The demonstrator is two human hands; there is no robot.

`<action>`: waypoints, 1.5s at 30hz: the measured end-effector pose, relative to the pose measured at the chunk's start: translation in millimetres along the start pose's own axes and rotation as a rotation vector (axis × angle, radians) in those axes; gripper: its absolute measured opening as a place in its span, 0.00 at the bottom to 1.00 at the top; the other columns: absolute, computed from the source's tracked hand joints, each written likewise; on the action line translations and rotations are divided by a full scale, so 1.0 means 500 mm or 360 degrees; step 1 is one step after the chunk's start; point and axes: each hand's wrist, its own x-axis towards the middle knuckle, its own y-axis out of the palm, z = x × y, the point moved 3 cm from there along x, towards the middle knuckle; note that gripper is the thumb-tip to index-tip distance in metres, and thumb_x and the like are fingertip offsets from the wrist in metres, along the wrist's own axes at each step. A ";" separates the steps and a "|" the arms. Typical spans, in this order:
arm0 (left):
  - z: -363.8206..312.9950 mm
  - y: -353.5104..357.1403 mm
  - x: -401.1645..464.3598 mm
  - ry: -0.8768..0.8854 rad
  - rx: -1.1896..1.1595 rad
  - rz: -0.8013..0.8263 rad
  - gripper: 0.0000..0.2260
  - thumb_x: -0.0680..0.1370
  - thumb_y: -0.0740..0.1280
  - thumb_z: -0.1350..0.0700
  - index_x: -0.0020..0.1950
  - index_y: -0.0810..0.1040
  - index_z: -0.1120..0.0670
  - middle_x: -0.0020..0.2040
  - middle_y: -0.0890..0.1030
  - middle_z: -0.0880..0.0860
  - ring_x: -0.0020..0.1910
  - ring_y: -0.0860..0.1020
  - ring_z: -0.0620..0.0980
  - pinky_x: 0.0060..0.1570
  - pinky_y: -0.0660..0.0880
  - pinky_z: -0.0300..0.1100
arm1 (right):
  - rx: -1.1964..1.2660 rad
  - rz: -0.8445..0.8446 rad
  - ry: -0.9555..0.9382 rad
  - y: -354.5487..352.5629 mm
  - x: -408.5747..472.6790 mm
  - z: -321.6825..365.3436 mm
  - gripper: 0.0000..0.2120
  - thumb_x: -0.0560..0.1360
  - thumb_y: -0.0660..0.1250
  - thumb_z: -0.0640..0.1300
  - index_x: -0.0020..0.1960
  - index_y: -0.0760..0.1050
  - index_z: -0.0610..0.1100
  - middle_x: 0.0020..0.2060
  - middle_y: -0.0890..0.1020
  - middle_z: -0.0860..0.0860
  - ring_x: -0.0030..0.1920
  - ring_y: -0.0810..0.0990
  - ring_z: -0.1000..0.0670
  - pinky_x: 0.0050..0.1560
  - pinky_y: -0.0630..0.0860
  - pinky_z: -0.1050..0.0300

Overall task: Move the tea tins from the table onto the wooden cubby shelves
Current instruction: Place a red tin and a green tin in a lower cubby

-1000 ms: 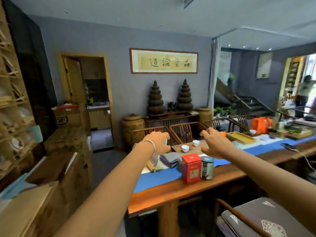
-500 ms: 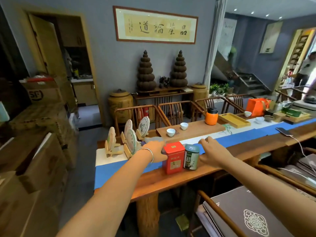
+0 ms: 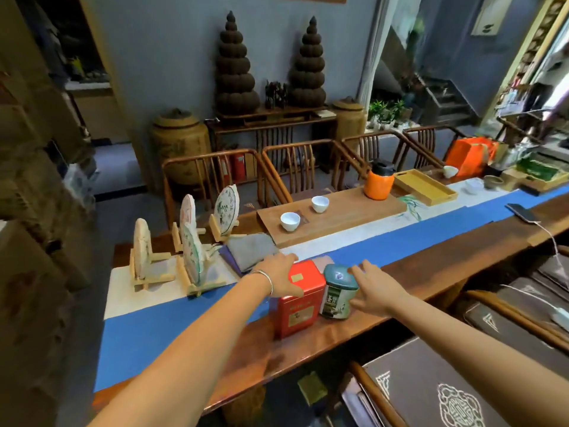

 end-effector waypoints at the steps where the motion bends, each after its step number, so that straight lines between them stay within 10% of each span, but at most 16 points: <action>1: 0.009 0.013 0.023 0.0007 -0.0011 0.0007 0.41 0.65 0.72 0.37 0.72 0.62 0.52 0.66 0.71 0.56 0.64 0.70 0.58 0.64 0.69 0.51 | -0.0011 0.0025 0.0006 0.015 0.024 -0.008 0.32 0.70 0.67 0.56 0.68 0.63 0.43 0.63 0.68 0.41 0.61 0.72 0.40 0.58 0.74 0.49; 10: 0.028 0.125 0.110 -0.0061 -0.0003 0.0136 0.54 0.60 0.73 0.33 0.74 0.38 0.35 0.77 0.49 0.58 0.76 0.49 0.61 0.67 0.50 0.71 | 0.0100 0.0142 0.0059 0.156 0.173 -0.081 0.55 0.64 0.70 0.66 0.78 0.40 0.53 0.76 0.41 0.40 0.77 0.44 0.38 0.72 0.53 0.36; 20: 0.031 0.154 0.123 -0.0160 0.0094 -0.0158 0.46 0.64 0.68 0.42 0.73 0.41 0.33 0.68 0.62 0.53 0.65 0.63 0.55 0.57 0.63 0.51 | 0.0537 0.0195 -0.0217 0.219 0.222 -0.134 0.44 0.65 0.66 0.58 0.76 0.50 0.53 0.60 0.65 0.46 0.60 0.71 0.44 0.53 0.74 0.56; 25: 0.027 0.154 0.125 -0.0196 0.0123 -0.0164 0.46 0.64 0.67 0.42 0.72 0.41 0.32 0.67 0.63 0.52 0.64 0.63 0.55 0.56 0.63 0.51 | 0.0389 0.0022 -0.0326 0.200 0.246 -0.115 0.41 0.62 0.66 0.65 0.67 0.66 0.41 0.53 0.73 0.44 0.51 0.74 0.43 0.46 0.76 0.50; 45: 0.075 0.141 0.003 -0.0642 -0.0304 -0.0134 0.46 0.64 0.73 0.39 0.72 0.45 0.31 0.63 0.65 0.51 0.62 0.65 0.54 0.58 0.67 0.51 | 0.0602 0.0257 -0.0674 0.158 0.233 -0.093 0.41 0.59 0.65 0.63 0.69 0.64 0.49 0.51 0.67 0.54 0.52 0.73 0.49 0.48 0.70 0.60</action>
